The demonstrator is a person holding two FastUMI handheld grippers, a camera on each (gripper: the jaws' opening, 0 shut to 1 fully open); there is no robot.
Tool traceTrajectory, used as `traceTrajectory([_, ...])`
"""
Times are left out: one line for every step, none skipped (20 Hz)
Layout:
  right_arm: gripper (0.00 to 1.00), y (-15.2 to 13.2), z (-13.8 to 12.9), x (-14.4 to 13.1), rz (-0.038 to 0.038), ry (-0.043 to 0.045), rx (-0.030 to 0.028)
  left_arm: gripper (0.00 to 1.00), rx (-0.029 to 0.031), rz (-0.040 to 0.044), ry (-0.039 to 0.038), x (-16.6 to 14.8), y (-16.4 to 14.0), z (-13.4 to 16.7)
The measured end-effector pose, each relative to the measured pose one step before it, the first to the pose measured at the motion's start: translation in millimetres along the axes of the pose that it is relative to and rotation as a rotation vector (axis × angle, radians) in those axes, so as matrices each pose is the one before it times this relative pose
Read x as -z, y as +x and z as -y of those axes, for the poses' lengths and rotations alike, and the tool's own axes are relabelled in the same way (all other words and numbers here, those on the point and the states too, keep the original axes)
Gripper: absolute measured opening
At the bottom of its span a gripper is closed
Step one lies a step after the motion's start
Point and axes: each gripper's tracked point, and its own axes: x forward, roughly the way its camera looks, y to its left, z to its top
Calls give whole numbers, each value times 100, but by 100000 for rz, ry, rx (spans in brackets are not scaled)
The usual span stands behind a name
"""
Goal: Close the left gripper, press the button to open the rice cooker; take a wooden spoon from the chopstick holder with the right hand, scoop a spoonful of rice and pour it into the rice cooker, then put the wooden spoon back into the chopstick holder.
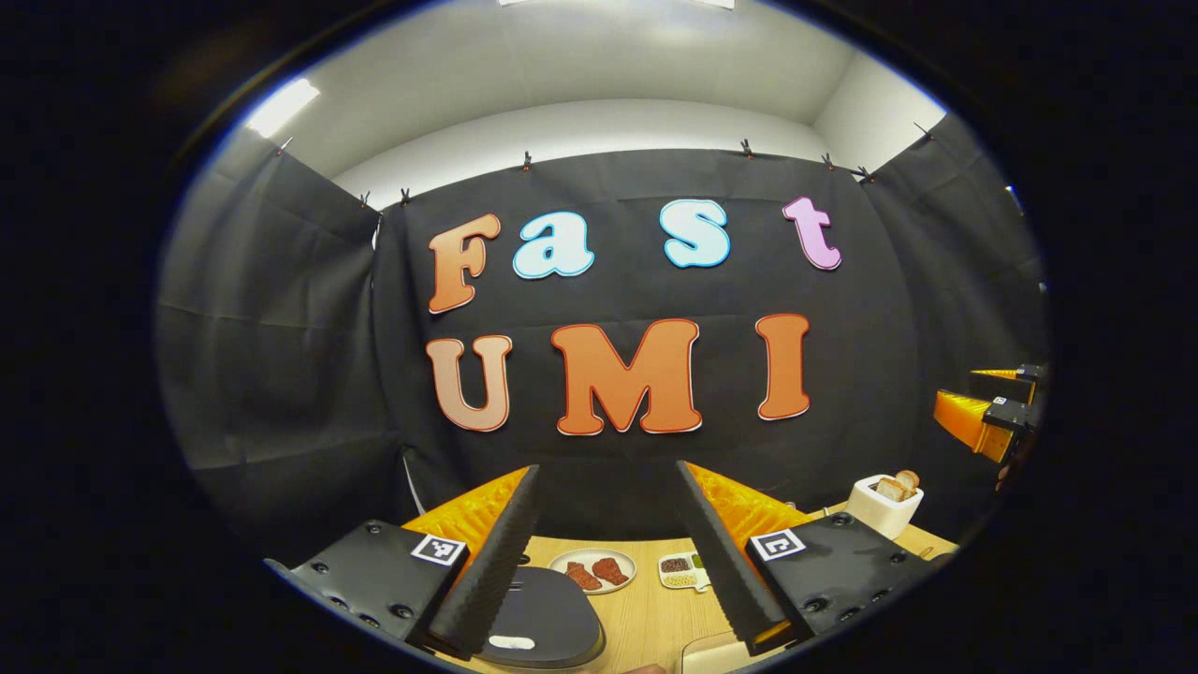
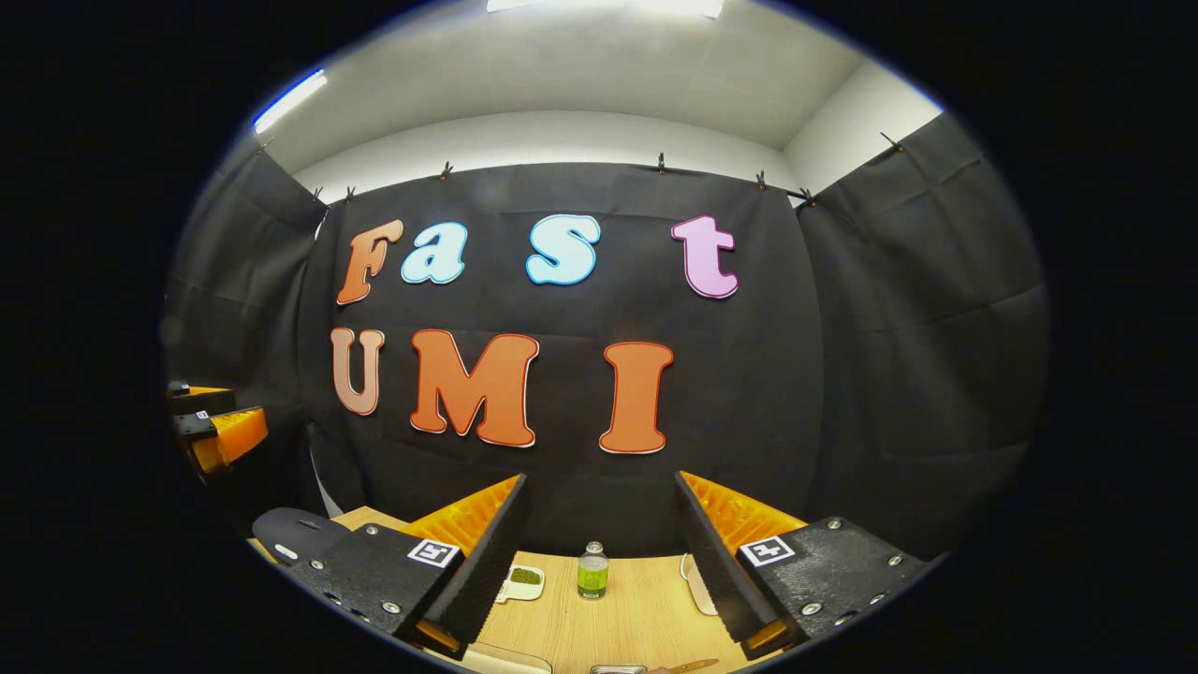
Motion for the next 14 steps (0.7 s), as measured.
traceTrajectory([93, 21, 103, 176, -418, -39, 137, 89, -563, -176, 409, 22, -49, -264])
traceTrajectory([94, -145, 113, 215, -365, 72, 203, 88, -403, 63, 579, -64, 50, -169])
traceTrajectory([93, 3, -66, 40, -239, 131, -112, 88, -455, 308, 569, 3, 101, -124])
traceTrajectory([94, 12, -36, 42, -136, -55, 160, 89, -342, 423, 750, -136, 71, -155])
traceTrajectory([94, 53, -22, 15, -142, -198, 61, 88, -285, 241, 546, -10, -117, -174])
traceTrajectory([94, -23, 96, 122, -9, -198, 299, 88, 191, 95, 296, 34, 46, -36])
traceTrajectory([94, -34, 24, 42, -109, 107, 112, 94, 589, -619, -682, 158, -86, 136])
traceTrajectory([94, -4, 79, 184, -131, 355, 11, 100, 783, -854, -1227, 128, -24, 141])
traceTrajectory([94, -26, 78, 94, -328, 415, 40, 95, 684, -586, -414, 150, 131, 124])
traceTrajectory([93, -67, -72, 138, -230, 338, -252, 93, -1232, -495, 950, 204, 43, -304])
traceTrajectory([94, -5, -46, 111, -338, 473, 65, 91, -1201, -819, 1065, 344, 121, -317])
traceTrajectory([94, -88, 253, 182, -405, 841, 232, 89, 612, -639, 610, 279, -247, 474])
traceTrajectory([94, -14, 111, 181, -373, 710, 94, 88, 371, -244, 858, 95, -51, 512])
traceTrajectory([94, -48, 133, 275, -543, 439, 139, 87, 1348, -412, 988, -62, -66, 386])
